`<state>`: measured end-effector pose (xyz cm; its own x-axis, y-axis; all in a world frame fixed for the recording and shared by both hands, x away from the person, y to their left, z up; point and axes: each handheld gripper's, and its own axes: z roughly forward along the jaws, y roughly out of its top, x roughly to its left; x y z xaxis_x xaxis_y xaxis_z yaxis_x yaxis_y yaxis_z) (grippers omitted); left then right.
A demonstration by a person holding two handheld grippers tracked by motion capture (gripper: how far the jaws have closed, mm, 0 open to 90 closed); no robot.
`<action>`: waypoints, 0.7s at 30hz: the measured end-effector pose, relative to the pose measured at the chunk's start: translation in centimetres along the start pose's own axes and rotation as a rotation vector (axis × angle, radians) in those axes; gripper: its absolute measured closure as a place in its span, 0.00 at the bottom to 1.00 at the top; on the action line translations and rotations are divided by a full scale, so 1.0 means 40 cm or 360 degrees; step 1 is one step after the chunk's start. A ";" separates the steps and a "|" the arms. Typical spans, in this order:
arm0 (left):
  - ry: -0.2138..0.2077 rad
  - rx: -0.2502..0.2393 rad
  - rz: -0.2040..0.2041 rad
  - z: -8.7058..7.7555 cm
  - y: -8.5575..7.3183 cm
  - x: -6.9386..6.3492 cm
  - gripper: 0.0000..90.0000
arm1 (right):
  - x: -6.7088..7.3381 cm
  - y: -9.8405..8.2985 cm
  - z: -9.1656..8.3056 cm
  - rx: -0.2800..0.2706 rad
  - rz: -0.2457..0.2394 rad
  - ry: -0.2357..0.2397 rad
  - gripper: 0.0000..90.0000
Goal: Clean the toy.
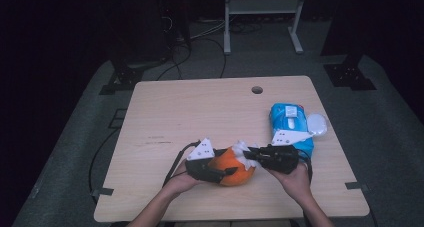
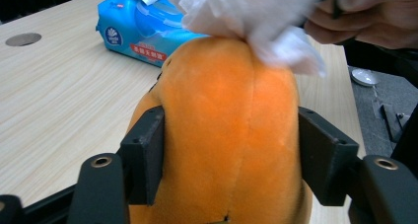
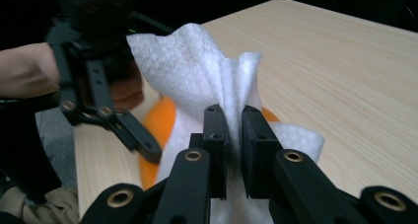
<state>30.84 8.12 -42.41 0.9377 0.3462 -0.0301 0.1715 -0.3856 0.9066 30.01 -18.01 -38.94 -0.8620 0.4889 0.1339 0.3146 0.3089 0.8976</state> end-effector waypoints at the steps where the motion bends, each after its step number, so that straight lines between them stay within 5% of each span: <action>1: 0.0009 -0.0002 -0.0002 0.003 0.000 -0.002 0.35 | 0.010 0.004 0.005 0.0007 -0.0025 -0.0004 0.90; 4: 0.0029 -0.0015 0.0014 0.005 -0.001 -0.003 0.29 | 0.018 0.008 0.011 0.0022 -0.0069 -0.0022 0.90; 8: 0.0044 -0.0072 0.0003 0.005 -0.005 0.003 0.14 | -0.011 -0.009 0.004 0.0034 -0.0005 -0.0033 0.91; 18: 0.0028 -0.0031 -0.0015 0.020 -0.036 0.022 0.11 | -0.068 -0.041 -0.022 0.0059 0.0083 -0.0140 0.90; 21: 0.0029 -0.0035 -0.0003 0.026 -0.039 0.018 0.20 | -0.076 -0.045 -0.024 0.0062 0.0105 -0.0150 0.90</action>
<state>31.57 8.11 -44.28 0.9318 0.3623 -0.0243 0.1662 -0.3661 0.9156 31.68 -20.84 -40.56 -0.7984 0.5831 0.1503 0.3862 0.3044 0.8707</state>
